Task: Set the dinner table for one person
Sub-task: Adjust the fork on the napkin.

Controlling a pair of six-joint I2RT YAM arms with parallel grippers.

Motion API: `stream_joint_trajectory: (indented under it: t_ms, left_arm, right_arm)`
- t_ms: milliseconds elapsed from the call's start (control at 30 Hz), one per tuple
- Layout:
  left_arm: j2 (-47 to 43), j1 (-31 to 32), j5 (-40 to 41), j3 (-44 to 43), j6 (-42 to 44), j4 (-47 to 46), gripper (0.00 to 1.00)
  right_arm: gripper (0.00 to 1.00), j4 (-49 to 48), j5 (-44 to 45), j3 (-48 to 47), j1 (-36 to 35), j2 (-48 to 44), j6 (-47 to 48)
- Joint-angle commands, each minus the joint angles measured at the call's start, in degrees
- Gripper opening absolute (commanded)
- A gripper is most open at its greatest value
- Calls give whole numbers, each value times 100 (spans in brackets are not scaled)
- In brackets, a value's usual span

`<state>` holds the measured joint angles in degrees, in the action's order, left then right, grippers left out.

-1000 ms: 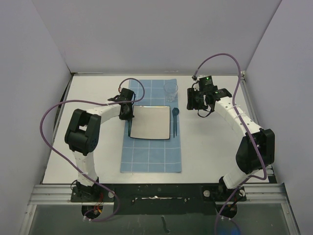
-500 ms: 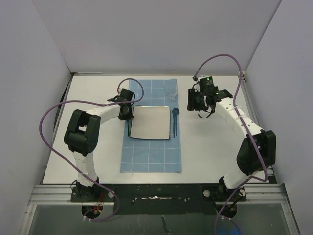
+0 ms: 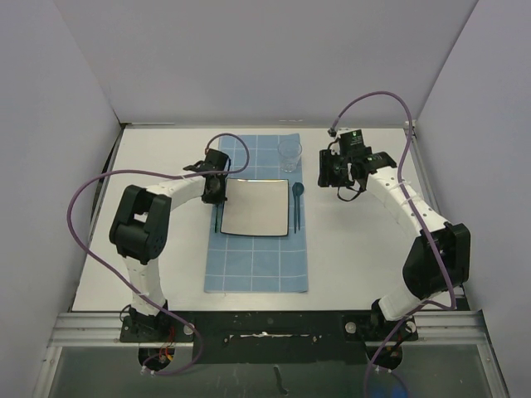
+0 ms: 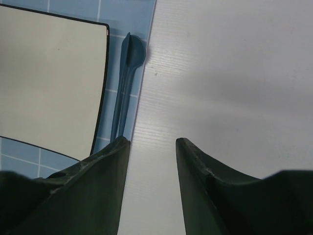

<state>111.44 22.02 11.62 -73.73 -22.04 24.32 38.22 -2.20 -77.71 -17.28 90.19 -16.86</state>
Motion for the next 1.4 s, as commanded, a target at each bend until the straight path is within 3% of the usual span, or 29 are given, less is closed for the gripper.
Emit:
stream_joint_trajectory:
  t_ms: [0,767,1367]
  left_arm:
    - [80,240,-337,-551,630,427,0]
    - [14,101,185,-317,0,526,0]
    - [248,58,17,-361,-72,460,0]
  right_arm:
    - [44,-149,-53,45,23,-373,-54]
    - [43,-148,-70,134,23,-502,-46]
    - [43,-76,-18,81,22,-528,-6]
